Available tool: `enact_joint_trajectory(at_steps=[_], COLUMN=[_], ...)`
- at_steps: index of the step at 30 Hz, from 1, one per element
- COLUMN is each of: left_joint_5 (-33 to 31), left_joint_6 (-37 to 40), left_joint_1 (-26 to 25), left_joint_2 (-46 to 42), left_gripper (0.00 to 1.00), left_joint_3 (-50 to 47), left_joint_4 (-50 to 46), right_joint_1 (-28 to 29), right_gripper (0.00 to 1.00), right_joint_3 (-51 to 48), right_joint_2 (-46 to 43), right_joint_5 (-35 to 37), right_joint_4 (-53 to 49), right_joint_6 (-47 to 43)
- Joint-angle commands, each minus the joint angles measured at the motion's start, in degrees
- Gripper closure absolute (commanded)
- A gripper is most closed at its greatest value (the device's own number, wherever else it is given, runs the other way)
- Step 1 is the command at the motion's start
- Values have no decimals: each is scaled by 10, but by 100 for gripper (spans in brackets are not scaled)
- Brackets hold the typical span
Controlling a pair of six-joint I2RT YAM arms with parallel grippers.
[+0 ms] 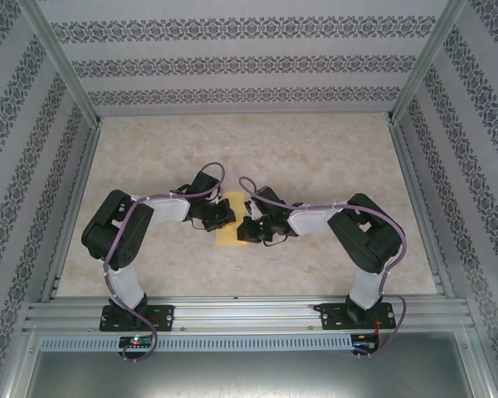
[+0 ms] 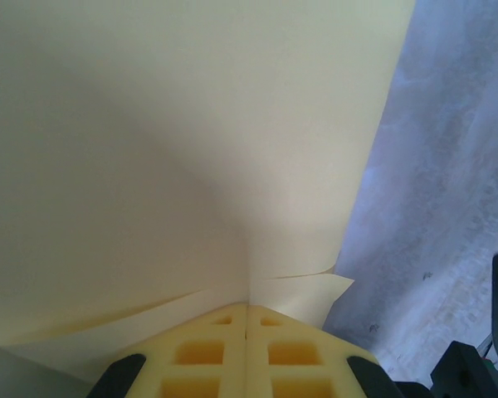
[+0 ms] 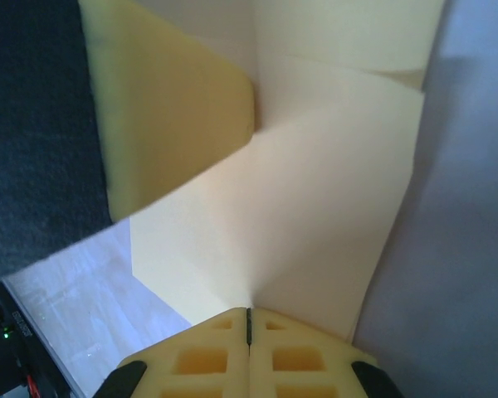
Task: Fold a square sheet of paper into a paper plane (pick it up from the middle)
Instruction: Fold the triangle a second time at the center of the table.
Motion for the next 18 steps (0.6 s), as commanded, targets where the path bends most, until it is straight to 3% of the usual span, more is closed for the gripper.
enact_joint_trajectory(at_steps=[1,10,18], left_joint_5=[-50,-49,-66], left_joint_6=[21,20,21], left_joint_1=[-5,-4,0], left_joint_2=[25,25,29], left_gripper=[99,99,100], left_joint_3=[-14,-14,-18], left_joint_4=[-24,-24,-34], right_joint_1=[5,8,5], right_gripper=[95,94,91], right_joint_3=[30,51,-8], right_joint_2=[-16,43,4], right_joint_5=[-7,19,13], right_joint_4=[-29,-87,-69], right_joint_6=[-4,-25,-15])
